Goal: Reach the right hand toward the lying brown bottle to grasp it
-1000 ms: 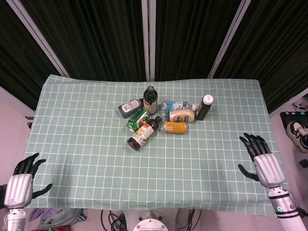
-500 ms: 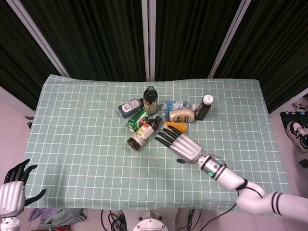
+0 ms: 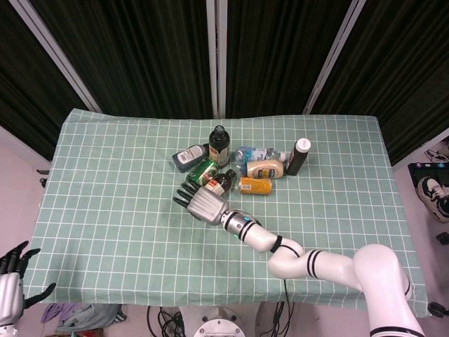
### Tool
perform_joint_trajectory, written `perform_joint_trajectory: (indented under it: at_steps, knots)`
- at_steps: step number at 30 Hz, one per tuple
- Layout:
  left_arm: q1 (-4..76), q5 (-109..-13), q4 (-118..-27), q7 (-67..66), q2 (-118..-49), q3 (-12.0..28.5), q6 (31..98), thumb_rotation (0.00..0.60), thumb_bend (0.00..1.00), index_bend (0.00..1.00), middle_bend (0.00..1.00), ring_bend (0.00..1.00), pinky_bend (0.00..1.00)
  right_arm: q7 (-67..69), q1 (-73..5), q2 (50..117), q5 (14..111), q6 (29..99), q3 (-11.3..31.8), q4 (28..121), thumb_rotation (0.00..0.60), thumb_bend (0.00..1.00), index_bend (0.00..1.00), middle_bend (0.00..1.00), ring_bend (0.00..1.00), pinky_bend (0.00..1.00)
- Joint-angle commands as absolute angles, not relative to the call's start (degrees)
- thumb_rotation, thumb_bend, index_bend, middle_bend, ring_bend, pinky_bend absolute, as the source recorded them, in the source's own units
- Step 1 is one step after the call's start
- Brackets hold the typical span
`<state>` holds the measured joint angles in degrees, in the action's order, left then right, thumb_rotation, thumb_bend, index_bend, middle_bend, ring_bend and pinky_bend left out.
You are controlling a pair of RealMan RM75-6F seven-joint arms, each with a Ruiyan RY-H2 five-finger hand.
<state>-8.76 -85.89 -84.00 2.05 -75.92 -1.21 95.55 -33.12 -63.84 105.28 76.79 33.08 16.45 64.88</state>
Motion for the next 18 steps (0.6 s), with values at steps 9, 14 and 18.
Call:
perform_joint_trajectory:
  at_steps: [9,14,18]
  knots:
    - [-9.68,-85.48,-82.07,4.15,-76.47,-1.04,95.71,0.6,0.0,0.25,0.11,0.11,0.16,-28.5,-67.09,111.14,80.2,36.6,13.01,55.2,0.6,0.39,0.43,0.35,0.08,0.1]
    - [-10.0,-85.25,-81.49,4.91,-76.63,-0.98,95.57,0.6,0.0,0.25,0.11,0.11,0.16,-19.69,-65.52,109.03,88.91,47.38,9.63,56.8,0.6,0.51,0.64,0.49,0.23,0.2]
    - [-10.01,-85.5,-81.6,4.82,-76.69,-0.88,95.62,0.6,0.0,0.25,0.11,0.11,0.16,-12.17,-63.11,106.85,96.7,60.32,6.77,58.82,0.6,0.61,0.73,0.57,0.38,0.31]
